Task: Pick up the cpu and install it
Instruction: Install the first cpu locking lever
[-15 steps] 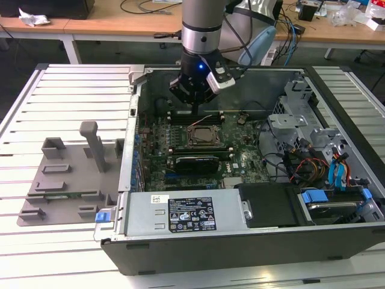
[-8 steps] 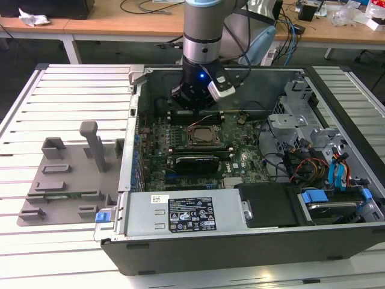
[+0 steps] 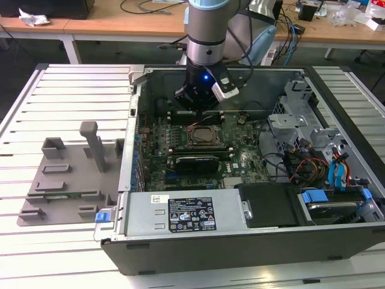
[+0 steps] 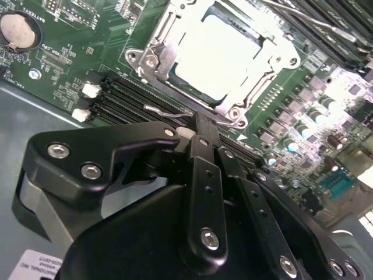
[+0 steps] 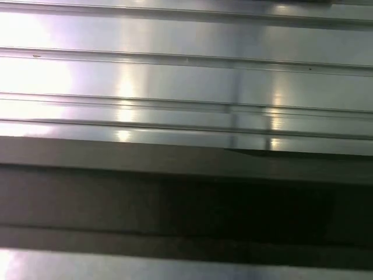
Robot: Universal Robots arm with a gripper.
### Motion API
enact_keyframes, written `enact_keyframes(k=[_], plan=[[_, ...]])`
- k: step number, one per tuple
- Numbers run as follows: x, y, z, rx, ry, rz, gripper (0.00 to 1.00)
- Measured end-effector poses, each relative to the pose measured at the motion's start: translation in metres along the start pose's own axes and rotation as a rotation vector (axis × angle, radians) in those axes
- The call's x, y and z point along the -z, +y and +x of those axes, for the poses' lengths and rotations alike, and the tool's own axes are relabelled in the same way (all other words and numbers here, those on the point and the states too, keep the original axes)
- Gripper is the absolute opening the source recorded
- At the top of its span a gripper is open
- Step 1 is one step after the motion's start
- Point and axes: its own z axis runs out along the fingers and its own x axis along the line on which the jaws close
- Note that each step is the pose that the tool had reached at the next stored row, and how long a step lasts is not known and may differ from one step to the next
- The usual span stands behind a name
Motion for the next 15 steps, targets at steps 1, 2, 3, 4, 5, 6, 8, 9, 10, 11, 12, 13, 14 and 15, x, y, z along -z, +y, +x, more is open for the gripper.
enact_keyframes(k=[1,2,3,4,5,6,8,9,10,11,12,13,14,15], plan=[[-0.0007,0.0000,-0.0011,0.002,0.0001,0.0001,0.11],[-0.0017,0.0000,-0.0026,0.004,0.0001,-0.0001,0.11],[-0.0035,-0.0001,-0.0049,0.007,0.0001,0.0002,0.11],[-0.0050,-0.0002,-0.0067,0.009,0.0003,0.0004,0.11],[-0.0059,-0.0003,-0.0078,0.010,0.0003,0.0006,0.11],[-0.0066,-0.0003,-0.0086,0.010,0.0003,0.0008,0.11],[-0.0098,-0.0004,-0.0117,0.012,0.0005,0.0020,0.11],[-0.0106,-0.0005,-0.0128,0.012,0.0005,0.0025,0.11],[-0.0116,-0.0006,-0.0144,0.013,0.0005,0.0031,0.11],[-0.0126,-0.0007,-0.0167,0.014,0.0006,0.0037,0.11],[-0.0129,-0.0008,-0.0177,0.015,0.0006,0.0040,0.11],[-0.0134,-0.0008,-0.0191,0.016,0.0006,0.0043,0.11],[-0.0141,-0.0009,-0.0210,0.016,0.0007,0.0049,0.11],[-0.0147,-0.0011,-0.0228,0.017,0.0010,0.0063,0.11]])
